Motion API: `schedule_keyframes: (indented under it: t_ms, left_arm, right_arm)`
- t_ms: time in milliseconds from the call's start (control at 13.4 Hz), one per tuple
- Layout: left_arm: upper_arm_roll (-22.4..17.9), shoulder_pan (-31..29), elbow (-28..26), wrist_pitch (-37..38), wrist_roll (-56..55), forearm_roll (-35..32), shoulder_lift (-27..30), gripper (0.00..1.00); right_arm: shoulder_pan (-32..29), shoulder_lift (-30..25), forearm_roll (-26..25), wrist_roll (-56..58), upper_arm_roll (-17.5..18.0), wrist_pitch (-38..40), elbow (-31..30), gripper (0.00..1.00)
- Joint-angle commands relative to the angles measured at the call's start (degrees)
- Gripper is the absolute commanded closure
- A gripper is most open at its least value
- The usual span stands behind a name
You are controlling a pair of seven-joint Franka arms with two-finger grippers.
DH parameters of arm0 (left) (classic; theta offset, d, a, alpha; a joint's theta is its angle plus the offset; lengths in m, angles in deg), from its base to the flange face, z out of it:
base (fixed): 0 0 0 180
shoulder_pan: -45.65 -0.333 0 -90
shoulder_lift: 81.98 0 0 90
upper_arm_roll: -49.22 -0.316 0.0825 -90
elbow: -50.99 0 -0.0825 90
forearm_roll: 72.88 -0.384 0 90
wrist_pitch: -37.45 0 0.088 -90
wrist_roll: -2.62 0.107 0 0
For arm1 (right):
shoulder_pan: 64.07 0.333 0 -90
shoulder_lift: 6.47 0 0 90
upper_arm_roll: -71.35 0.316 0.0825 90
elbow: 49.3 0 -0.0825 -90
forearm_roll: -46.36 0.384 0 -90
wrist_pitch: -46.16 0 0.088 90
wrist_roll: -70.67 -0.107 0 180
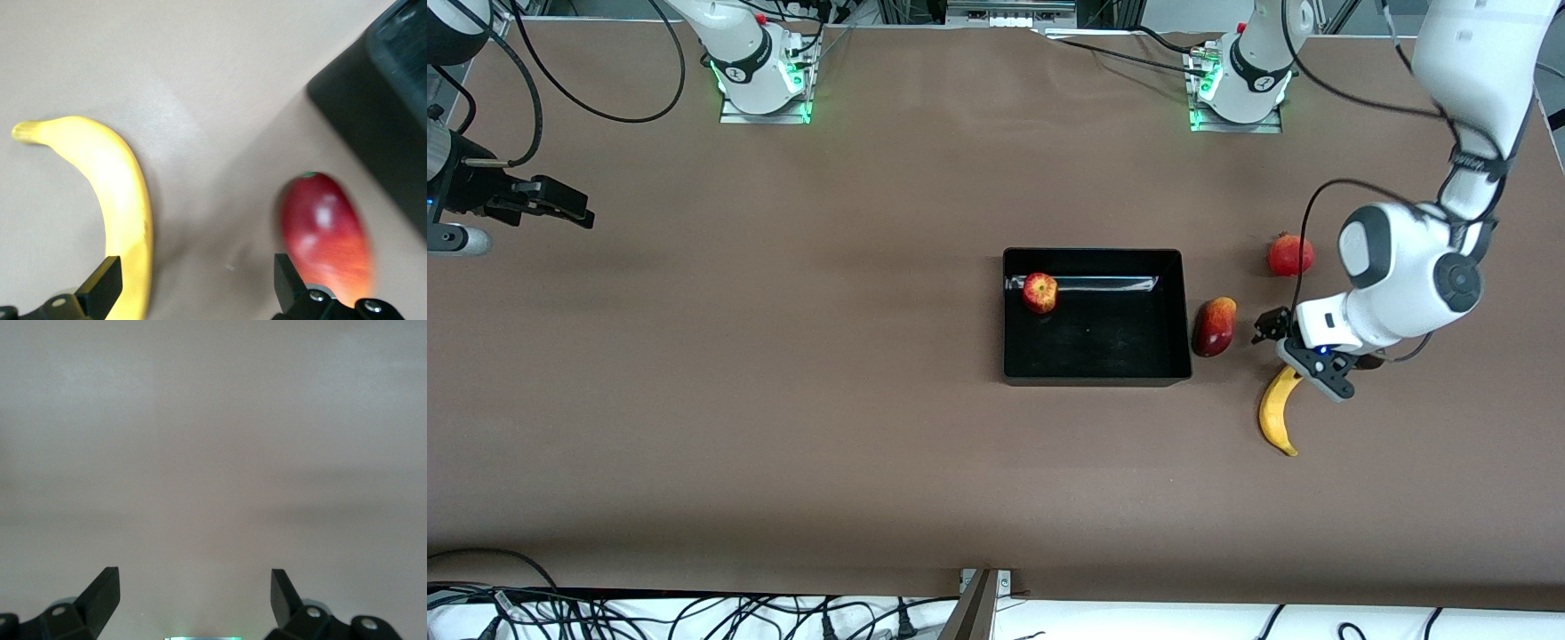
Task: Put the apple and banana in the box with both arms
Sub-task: 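Move the left gripper to the yellow banana and grasp it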
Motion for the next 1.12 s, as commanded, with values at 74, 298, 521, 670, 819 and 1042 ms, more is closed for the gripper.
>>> schedule_keyframes:
  t_ms: [74,298,521,670,819,1042]
  left_arm:
    - [-1.1,0.8,0.9,-6.1,3.1,-3.7,-3.4,0.0]
    - [-1.1,0.8,0.9,-6.4,3.0,-3.9,-3.4,0.0]
    - [-1.8,0.8,1.9,-6.4,3.1,-4.0,-3.5,0.0]
    - [-2.0,0.8,2.0,-6.4,3.0,-3.9,-4.4,0.0]
    - [-3.2,0.8,2.5,-8.1,3.0,-3.9,-6.0,0.0]
    - [-3.2,0.8,2.5,-8.4,3.1,-4.8,-6.2,0.94]
  right_arm:
    - [0.0,-0.2,1.0,0.6,-0.2,0.1,0.1,0.0]
    - [0.0,-0.1,1.0,0.6,-0.2,0.2,0.1,0.0]
    - [0.0,-0.1,1.0,0.6,-0.2,0.2,0.1,0.0]
    - [0.0,-0.1,1.0,0.6,-0.2,0.2,0.1,0.0]
    - [-0.1,-0.1,1.0,0.6,-0.2,0.2,0.1,0.0]
    - [-0.1,-0.1,1.0,0.8,-0.2,0.3,0.1,0.0]
